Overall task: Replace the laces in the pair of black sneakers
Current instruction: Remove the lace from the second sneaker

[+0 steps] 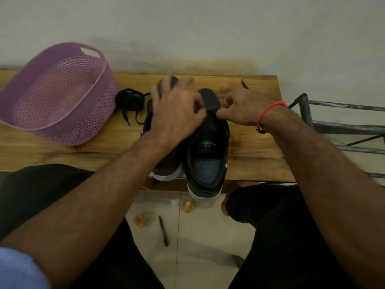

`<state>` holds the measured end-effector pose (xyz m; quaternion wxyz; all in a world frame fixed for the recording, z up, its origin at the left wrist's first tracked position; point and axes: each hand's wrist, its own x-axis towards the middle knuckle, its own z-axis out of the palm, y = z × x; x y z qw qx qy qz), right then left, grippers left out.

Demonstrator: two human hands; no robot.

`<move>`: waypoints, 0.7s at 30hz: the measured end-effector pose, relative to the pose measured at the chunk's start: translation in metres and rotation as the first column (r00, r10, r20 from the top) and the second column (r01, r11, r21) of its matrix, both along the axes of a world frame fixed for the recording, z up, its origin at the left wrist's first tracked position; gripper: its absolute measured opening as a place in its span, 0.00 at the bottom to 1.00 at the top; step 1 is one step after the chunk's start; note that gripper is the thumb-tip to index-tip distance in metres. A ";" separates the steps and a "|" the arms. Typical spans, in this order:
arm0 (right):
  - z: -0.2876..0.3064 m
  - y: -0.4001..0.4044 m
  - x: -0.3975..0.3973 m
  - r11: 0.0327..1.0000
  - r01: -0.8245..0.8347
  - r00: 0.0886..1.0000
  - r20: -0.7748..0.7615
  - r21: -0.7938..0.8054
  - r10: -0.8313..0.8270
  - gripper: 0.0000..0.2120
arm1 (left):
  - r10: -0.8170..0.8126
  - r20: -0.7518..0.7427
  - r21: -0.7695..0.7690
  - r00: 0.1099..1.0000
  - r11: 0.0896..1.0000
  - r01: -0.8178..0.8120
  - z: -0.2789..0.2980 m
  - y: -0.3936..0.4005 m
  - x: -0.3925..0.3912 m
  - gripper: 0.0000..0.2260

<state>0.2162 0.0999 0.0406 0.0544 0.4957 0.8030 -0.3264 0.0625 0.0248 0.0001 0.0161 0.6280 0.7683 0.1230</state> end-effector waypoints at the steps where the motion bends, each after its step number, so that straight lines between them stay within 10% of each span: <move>1: 0.000 0.000 0.001 1.000 0.004 1.000 -0.004 -0.001 -0.004 0.12 | 0.060 -0.016 0.024 0.998 0.998 -0.059 0.005 0.001 -0.010 0.07; 6: 0.000 0.000 0.001 1.000 -0.004 1.000 0.002 -0.007 0.004 0.11 | 0.307 -0.152 0.081 0.939 0.951 -0.298 0.016 -0.004 -0.060 0.11; 13: 0.002 -0.003 -0.001 1.000 -0.011 1.000 0.020 -0.003 0.011 0.11 | -0.116 -0.046 -0.010 0.992 0.993 0.115 -0.005 -0.010 0.008 0.12; 21: 0.001 0.000 0.001 1.000 -0.008 1.000 0.015 0.000 0.008 0.09 | -0.007 -0.039 -0.022 0.999 1.000 0.006 0.000 -0.001 0.006 0.08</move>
